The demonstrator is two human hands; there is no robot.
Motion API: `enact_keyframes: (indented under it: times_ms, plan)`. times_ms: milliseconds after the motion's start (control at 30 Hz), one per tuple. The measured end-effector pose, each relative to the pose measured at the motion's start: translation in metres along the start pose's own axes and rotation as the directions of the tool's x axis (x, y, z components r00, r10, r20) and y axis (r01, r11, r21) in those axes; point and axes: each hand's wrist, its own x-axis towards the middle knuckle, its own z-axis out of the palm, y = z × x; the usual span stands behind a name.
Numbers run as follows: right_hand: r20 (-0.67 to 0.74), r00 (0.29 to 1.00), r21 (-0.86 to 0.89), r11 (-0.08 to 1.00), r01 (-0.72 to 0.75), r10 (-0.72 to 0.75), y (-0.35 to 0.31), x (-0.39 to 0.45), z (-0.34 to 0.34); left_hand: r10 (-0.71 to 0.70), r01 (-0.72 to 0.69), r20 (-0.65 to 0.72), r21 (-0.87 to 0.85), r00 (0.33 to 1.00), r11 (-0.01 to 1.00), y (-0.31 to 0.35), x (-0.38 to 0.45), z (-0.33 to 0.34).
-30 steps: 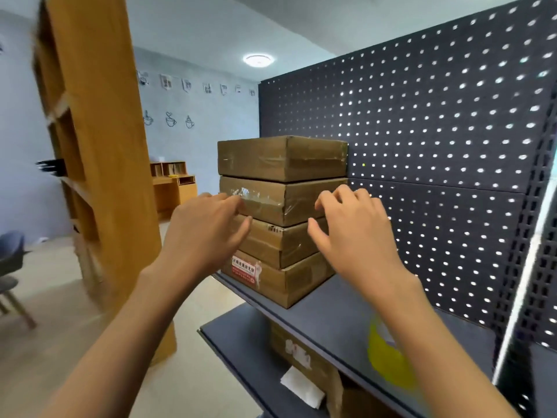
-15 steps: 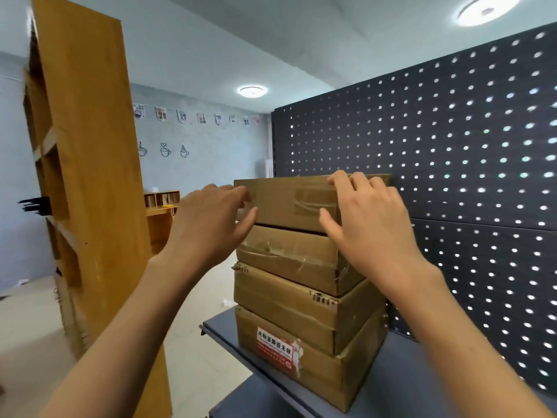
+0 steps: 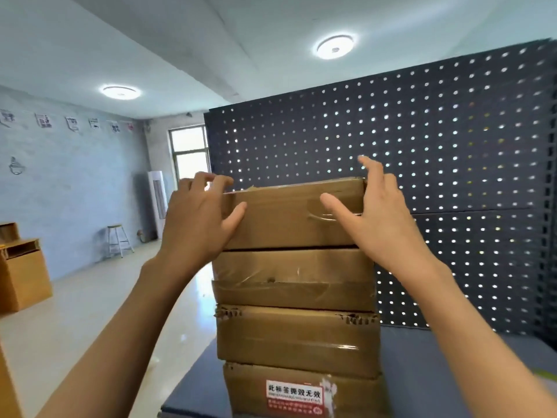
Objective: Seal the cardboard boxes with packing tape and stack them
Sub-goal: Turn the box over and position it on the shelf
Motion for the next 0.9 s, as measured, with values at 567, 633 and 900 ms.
enact_keyframes:
  times_ms: [567, 633, 900]
  plan:
    - [0.013, 0.909, 0.578, 0.739, -0.347, 0.417, -0.003, 0.013, 0.032, -0.437, 0.492, 0.388, -0.857, 0.812, 0.155, -0.023, 0.016, 0.055]
    - [-0.025, 0.911, 0.582, 0.747, -0.322, 0.412, -0.003, 0.012, 0.031, -0.448, 0.464, 0.354, -0.871, 0.821, 0.161, -0.023, 0.015, 0.055]
    - [-0.185, 0.924, 0.667, 0.733, -0.133, 0.335, 0.000, 0.001, 0.001, -0.431, 0.302, 0.183, -0.926, 0.884, 0.227, 0.007, 0.007, 0.031]
